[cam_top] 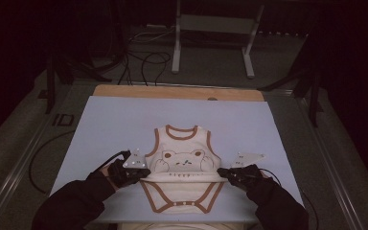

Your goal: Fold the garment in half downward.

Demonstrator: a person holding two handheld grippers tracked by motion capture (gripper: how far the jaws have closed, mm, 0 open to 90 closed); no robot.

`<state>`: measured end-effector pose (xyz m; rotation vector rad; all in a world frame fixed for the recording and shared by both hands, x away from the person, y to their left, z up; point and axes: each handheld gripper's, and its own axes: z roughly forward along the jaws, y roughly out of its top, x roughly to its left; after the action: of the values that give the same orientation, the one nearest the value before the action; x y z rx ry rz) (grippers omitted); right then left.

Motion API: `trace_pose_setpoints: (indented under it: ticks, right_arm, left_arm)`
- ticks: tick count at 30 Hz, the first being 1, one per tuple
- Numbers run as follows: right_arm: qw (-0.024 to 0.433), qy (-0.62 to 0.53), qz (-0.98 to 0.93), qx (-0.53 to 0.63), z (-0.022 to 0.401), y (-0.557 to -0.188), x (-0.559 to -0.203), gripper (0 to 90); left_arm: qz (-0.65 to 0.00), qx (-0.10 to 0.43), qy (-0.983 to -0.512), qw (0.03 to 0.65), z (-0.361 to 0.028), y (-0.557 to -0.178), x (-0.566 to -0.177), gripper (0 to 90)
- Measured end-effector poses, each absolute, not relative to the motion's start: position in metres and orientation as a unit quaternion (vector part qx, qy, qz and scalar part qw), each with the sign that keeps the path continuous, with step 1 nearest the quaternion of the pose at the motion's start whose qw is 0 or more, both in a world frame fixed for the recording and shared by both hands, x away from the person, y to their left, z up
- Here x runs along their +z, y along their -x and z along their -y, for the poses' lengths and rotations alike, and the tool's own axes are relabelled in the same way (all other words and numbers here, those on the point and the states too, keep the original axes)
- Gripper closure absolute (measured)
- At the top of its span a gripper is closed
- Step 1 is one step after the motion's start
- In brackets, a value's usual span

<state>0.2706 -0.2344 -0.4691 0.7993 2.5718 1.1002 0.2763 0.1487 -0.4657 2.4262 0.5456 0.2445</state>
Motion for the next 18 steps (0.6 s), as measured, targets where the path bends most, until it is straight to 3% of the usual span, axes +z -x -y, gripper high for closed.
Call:
trace_pose_setpoints:
  ticks: [18]
  right_arm:
    - [0.079, -0.277, -0.880, 0.376, 0.237, -0.241, -0.485, 88.5]
  left_arm:
    - [-0.204, 0.068, -0.926, 0.311, -0.153, -0.254, -0.483, 89.7]
